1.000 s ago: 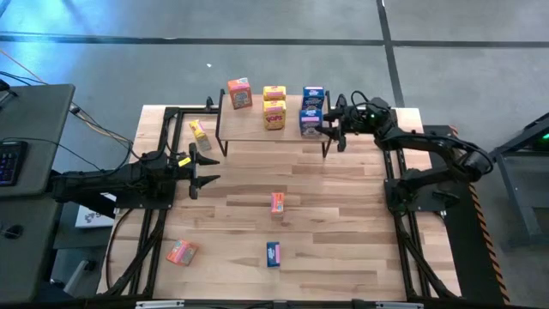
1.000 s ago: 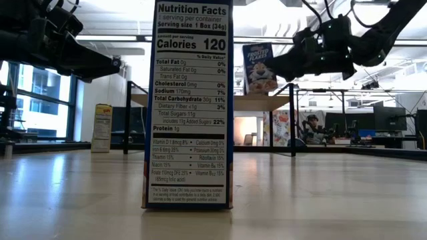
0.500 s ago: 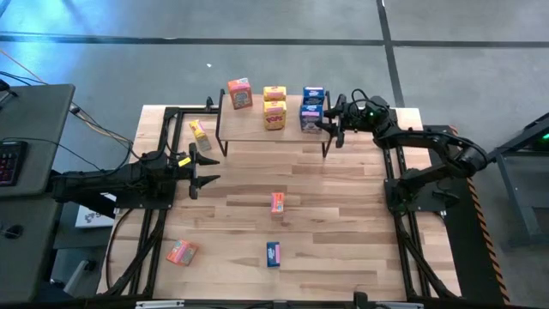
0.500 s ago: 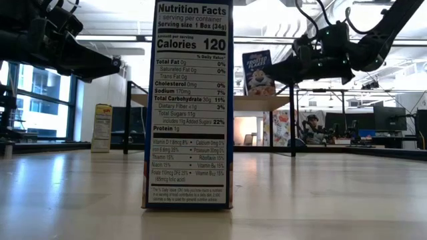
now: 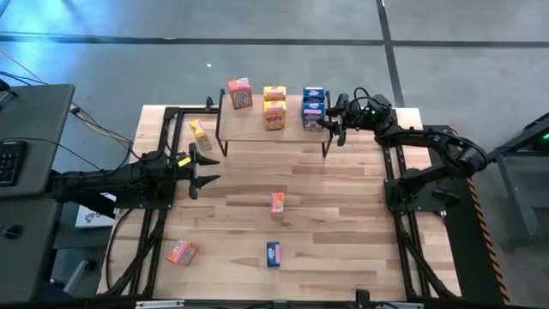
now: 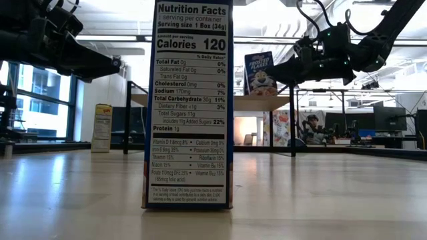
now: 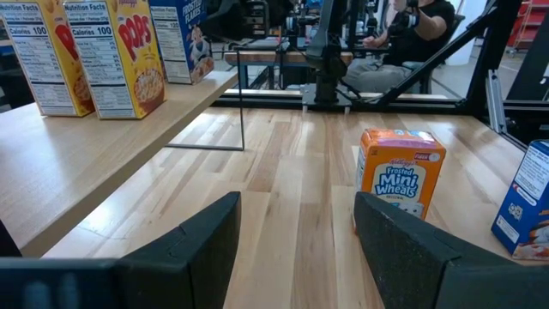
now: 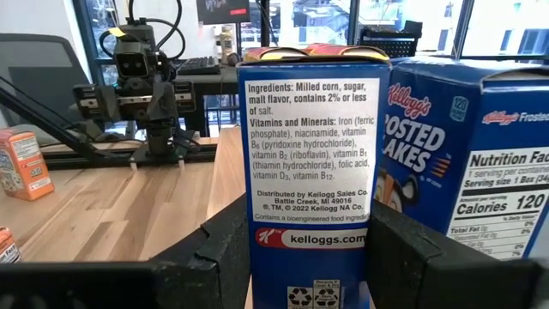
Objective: Stack cereal on shelf
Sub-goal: Put the top blue cereal box on the shelf aligned with the other blue cereal box
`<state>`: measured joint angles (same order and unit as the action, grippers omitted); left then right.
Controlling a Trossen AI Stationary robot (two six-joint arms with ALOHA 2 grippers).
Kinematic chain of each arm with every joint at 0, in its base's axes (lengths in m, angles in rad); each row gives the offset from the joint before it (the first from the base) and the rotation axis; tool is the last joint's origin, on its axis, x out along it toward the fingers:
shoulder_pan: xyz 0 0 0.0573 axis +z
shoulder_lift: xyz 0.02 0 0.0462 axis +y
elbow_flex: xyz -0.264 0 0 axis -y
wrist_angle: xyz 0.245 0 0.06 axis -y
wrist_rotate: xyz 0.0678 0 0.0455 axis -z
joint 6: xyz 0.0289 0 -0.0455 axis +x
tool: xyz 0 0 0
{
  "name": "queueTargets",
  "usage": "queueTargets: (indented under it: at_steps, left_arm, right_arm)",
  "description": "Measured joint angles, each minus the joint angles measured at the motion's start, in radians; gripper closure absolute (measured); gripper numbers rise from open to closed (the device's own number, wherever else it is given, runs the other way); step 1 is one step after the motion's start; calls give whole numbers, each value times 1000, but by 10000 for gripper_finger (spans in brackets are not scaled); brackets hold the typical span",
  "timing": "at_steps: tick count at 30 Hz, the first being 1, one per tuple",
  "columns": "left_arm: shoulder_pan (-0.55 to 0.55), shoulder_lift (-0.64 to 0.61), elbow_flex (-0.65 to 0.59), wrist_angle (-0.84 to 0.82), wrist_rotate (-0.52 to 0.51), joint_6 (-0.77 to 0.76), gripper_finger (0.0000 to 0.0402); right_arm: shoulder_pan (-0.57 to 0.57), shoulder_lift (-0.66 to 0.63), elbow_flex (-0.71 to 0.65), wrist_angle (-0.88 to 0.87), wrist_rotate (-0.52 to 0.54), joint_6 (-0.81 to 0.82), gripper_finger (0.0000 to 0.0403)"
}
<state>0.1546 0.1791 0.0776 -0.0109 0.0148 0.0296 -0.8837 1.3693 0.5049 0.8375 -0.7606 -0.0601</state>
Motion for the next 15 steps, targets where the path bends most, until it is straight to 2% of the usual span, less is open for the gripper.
queueTargets:
  at_steps: [10,15]
  left_arm:
    - [0,0,0,0,0,0,183]
    - [0,0,0,0,0,0,183]
  right_arm:
    - [0,0,0,0,1,0,233]
    - [0,2,-1,-10,8,0,210]
